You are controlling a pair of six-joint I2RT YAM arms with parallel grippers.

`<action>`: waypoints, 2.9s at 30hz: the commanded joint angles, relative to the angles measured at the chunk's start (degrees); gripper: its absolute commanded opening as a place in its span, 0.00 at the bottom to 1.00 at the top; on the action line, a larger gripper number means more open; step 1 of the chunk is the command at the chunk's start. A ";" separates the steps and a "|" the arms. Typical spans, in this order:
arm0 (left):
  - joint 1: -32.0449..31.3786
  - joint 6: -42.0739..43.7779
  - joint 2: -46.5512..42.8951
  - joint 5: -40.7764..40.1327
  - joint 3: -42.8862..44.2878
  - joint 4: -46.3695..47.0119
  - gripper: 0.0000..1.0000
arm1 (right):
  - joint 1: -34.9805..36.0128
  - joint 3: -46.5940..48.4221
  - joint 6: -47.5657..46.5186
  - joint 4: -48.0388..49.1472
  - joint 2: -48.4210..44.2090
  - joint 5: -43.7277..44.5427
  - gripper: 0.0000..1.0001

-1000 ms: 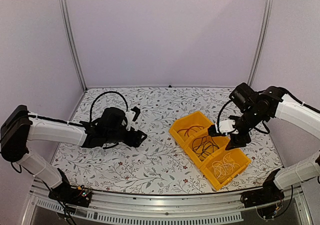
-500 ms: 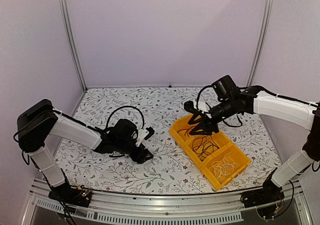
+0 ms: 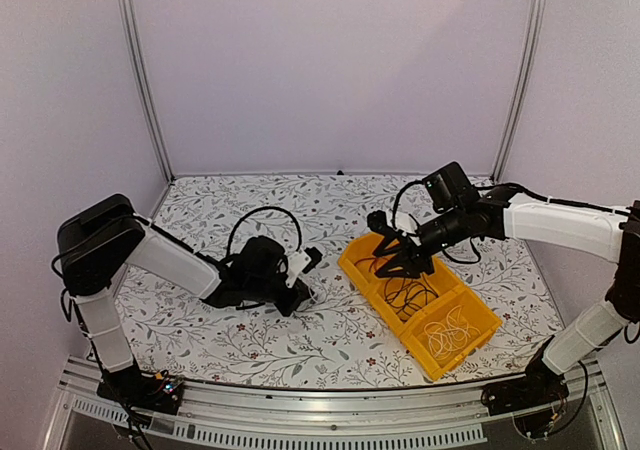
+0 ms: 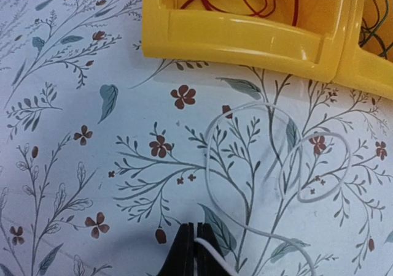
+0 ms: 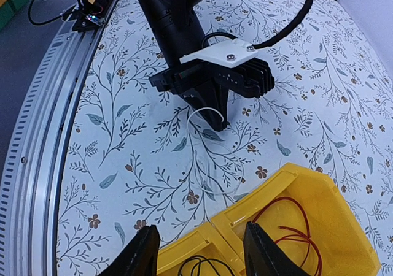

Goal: Untangle the cables

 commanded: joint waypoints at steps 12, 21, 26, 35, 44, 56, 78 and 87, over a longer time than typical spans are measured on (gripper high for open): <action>-0.89 -0.77 -29.20 -9.21 -5.02 -9.14 0.00 | 0.26 8.68 9.48 2.51 6.45 -0.79 0.51; -0.79 -1.56 -44.20 -11.69 -1.48 -16.34 0.00 | 3.53 18.91 16.05 5.91 11.82 3.19 0.54; -0.86 -1.57 -45.67 -12.33 1.92 -19.41 0.00 | 5.47 24.76 21.68 7.75 13.93 -1.33 0.58; -1.17 -2.21 -44.92 -10.58 4.44 -20.07 0.00 | 7.58 36.08 33.09 8.06 25.32 -8.59 0.61; -1.68 -3.39 -45.84 -9.58 5.14 -18.58 0.00 | 9.62 36.66 37.78 10.80 31.98 -15.52 0.58; -2.77 -3.70 -46.45 -9.96 6.86 -19.03 0.00 | 10.19 39.72 45.97 14.16 39.72 -23.11 0.20; -4.81 -0.69 -54.83 -15.62 19.51 -25.32 0.00 | 10.24 35.52 42.89 11.00 46.70 -12.51 0.10; -4.85 -0.58 -57.65 -21.64 18.31 -25.56 0.00 | 9.68 32.22 29.74 1.88 38.73 -4.87 0.36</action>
